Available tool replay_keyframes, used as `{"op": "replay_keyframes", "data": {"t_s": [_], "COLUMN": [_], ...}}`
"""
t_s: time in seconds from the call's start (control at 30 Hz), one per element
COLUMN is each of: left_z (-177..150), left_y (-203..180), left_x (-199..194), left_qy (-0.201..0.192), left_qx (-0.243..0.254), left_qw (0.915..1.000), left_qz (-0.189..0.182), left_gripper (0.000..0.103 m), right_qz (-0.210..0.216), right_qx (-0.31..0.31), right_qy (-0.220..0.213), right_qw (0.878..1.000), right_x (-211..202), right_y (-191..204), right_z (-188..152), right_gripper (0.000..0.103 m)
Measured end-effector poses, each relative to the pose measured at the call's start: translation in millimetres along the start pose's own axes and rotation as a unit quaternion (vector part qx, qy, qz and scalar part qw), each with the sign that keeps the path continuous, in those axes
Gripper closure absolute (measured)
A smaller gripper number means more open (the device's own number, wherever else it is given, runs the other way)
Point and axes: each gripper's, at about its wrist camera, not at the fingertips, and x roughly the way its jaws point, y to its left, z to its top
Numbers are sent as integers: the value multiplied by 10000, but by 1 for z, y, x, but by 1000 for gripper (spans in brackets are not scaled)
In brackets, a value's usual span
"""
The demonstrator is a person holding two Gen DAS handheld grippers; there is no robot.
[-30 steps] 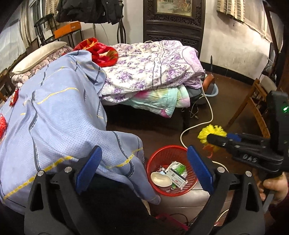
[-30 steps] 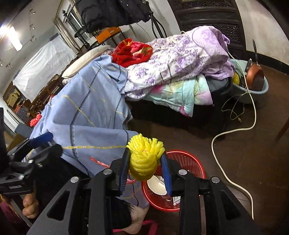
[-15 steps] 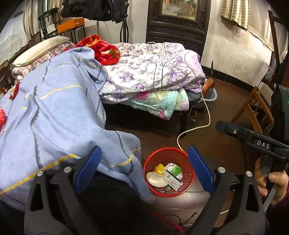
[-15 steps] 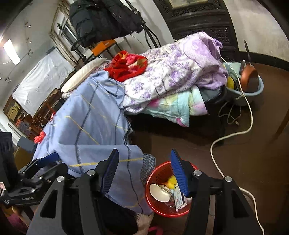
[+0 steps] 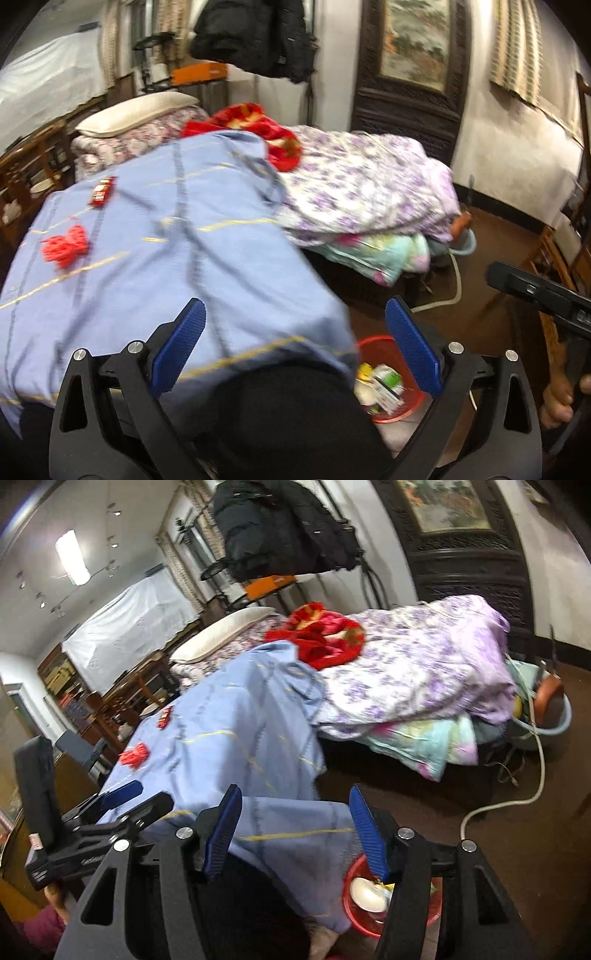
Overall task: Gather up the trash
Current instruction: 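Move both tools back over the bed toward the red yarn tassel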
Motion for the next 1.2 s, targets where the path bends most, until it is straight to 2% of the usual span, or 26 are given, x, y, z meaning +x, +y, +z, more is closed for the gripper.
{"op": "replay_keyframes", "data": {"t_s": [0.23, 0.37, 0.5, 0.67, 0.8, 0.93, 1.07, 1.2], "left_z": [13, 23, 32, 39, 42, 47, 42, 36], "left_y": [84, 142, 199, 248, 266, 273, 277, 276], "left_x": [-3, 3, 15, 34, 50, 65, 72, 71], "left_qy": [-202, -283, -236, -88, -24, 167, 478, 606], "left_qx": [-533, -811, -1231, -1706, -1805, -1905, -2020, -2021], "left_qw": [9950, 9848, 9760, 9696, 9690, 9743, 9753, 9750], "left_qz": [825, 1512, 1781, 1752, 1688, 1187, 756, 697], "left_gripper": [7, 7, 7, 7, 7, 7, 7, 7], "right_qz": [409, 573, 594, 558, 316, 25, 18, 41], "right_qx": [-344, -558, -865, -999, -1119, -1221, -1027, -811], "right_qy": [125, 263, 344, 438, 171, -72, -61, -48], "right_qw": [9985, 9964, 9939, 9925, 9931, 9925, 9947, 9967], "right_x": [28, 54, 80, 115, 130, 146, 154, 160], "right_y": [74, 118, 157, 190, 202, 207, 202, 193], "right_z": [10, 11, 8, 2, -2, -8, -8, -4], "right_gripper": [34, 28, 26, 25, 25, 25, 24, 24]}}
